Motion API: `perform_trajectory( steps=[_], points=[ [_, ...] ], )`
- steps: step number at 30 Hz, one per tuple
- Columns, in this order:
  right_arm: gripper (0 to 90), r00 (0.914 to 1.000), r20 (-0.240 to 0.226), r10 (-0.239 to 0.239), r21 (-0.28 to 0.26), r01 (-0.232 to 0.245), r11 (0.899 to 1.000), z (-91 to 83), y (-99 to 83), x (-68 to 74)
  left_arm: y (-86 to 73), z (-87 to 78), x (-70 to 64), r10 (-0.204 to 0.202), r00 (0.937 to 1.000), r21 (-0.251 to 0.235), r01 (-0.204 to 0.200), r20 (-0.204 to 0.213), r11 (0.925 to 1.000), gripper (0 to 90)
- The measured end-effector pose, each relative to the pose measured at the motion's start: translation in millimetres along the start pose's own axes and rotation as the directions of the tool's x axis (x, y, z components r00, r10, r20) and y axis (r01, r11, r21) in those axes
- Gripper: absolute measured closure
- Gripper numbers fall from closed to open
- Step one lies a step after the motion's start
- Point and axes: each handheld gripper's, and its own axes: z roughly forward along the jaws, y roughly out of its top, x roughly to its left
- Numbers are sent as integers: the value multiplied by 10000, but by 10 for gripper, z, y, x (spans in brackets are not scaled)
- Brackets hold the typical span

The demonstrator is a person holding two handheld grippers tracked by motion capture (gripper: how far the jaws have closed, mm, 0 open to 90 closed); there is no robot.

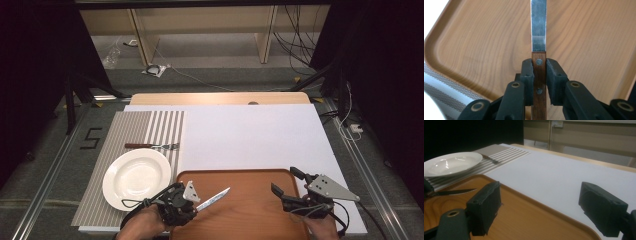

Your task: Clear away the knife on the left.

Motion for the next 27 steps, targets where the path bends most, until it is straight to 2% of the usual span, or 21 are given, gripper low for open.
perform_trajectory(
  steps=[8, 15, 27],
  points=[
    [189, 10000, 0, -34, -16, 34, 10000, 2, -1, 2, 69, 60, -88, 223, 9995, 144, -226, 212, 9996, 768],
    [189, 10000, -9, -42, -13, 42, 10000, -3, 1, 5, 146, 179, -196, 431, 9978, 325, -448, 509, 9985, 768],
    [189, 10000, -14, -75, -38, 75, 10000, -5, 3, 15, 149, 309, -275, 498, 9959, 693, -550, 752, 9961, 768]
  ],
)
